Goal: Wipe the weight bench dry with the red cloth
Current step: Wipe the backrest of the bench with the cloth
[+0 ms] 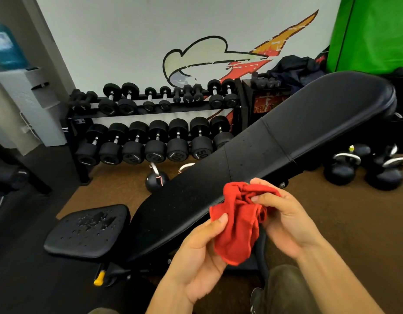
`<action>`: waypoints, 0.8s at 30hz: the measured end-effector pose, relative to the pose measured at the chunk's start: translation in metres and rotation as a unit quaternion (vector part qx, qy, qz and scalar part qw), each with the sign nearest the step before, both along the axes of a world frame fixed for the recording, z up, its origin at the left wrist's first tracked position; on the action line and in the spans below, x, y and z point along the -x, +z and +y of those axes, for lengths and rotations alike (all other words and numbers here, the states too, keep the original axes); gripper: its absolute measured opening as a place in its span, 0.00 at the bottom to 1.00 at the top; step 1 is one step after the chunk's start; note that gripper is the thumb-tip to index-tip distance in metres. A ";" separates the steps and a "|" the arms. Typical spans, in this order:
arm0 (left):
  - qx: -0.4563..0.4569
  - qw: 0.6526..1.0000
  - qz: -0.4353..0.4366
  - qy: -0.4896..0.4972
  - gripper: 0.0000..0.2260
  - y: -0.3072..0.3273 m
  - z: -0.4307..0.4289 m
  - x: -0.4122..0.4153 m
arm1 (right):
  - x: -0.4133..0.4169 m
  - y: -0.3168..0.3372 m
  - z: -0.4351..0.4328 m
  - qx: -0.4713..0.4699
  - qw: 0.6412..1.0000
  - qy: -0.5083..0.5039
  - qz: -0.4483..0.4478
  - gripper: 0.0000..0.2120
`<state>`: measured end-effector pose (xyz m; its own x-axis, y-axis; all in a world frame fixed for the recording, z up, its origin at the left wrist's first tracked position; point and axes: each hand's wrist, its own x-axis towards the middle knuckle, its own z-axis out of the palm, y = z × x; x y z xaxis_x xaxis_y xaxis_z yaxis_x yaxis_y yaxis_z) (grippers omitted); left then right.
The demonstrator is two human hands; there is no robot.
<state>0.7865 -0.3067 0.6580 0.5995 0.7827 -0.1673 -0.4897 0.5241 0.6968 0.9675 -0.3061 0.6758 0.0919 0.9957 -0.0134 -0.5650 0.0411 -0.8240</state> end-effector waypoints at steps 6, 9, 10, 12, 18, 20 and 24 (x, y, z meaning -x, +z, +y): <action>-0.131 0.978 0.076 0.140 0.16 0.007 0.014 -0.009 | 0.020 -0.019 -0.002 0.022 0.998 0.006 -0.053 0.18; -0.171 0.960 0.100 0.196 0.17 0.010 0.015 -0.018 | 0.029 -0.019 -0.006 0.031 0.997 0.021 -0.064 0.17; -0.192 0.952 0.116 0.208 0.15 0.008 0.016 -0.020 | 0.031 -0.019 -0.007 0.035 0.997 0.026 -0.070 0.17; -0.238 0.933 0.157 0.221 0.11 0.005 0.019 -0.022 | 0.032 -0.020 -0.009 0.050 0.996 0.035 -0.067 0.18; -0.376 0.854 0.281 0.224 0.09 -0.008 0.029 -0.027 | 0.024 -0.019 -0.005 0.084 0.993 0.030 -0.076 0.24; -0.413 0.826 0.300 0.240 0.10 -0.012 0.031 -0.032 | 0.021 -0.015 -0.004 0.097 0.991 0.032 -0.084 0.27; -0.364 0.857 0.269 0.246 0.08 -0.012 0.035 -0.040 | 0.020 -0.014 -0.001 0.125 0.989 0.020 -0.077 0.21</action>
<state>0.8264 -0.2713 0.6464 0.1574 0.9326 0.3247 -0.0324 -0.3238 0.9456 0.9470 -0.3076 0.6617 0.0727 0.9657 -0.2492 -0.4285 -0.1953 -0.8822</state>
